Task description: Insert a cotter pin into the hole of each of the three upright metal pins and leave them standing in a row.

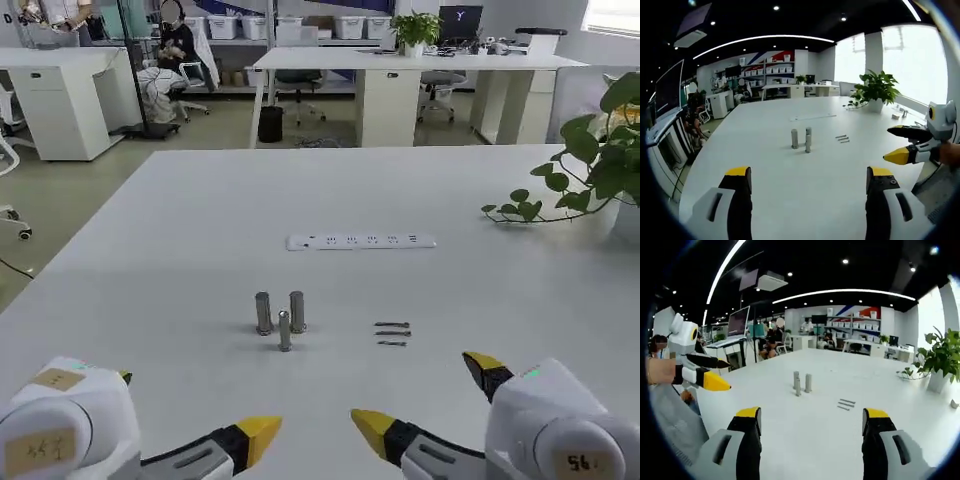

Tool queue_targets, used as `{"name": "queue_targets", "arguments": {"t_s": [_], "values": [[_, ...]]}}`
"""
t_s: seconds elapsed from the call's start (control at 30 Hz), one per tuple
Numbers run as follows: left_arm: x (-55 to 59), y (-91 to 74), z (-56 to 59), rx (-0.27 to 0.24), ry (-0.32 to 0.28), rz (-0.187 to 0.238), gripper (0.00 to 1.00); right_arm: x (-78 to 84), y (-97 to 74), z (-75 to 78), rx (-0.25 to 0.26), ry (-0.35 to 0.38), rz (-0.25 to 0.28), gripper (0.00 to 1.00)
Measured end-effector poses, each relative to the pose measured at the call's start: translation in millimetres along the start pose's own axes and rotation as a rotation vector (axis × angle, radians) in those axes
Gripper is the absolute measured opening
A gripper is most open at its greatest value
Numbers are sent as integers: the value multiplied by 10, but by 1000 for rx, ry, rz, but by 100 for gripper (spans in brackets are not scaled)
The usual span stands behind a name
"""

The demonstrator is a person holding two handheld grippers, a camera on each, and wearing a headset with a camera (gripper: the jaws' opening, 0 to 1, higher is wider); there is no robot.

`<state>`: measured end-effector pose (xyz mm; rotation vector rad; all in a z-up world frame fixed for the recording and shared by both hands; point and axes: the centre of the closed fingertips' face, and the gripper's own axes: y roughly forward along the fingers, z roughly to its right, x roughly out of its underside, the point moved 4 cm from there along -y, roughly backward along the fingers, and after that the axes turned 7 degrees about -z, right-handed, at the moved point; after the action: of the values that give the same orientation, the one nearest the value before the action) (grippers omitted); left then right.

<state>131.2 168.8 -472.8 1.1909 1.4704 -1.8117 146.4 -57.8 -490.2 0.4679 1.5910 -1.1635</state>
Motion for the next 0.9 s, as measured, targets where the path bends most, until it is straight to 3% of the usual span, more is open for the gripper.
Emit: {"name": "queue_targets", "arguments": {"t_s": [0.9], "values": [[-14,-14,-15,-3,16,6,91,-11,-12,27,14,7,4,74]]}}
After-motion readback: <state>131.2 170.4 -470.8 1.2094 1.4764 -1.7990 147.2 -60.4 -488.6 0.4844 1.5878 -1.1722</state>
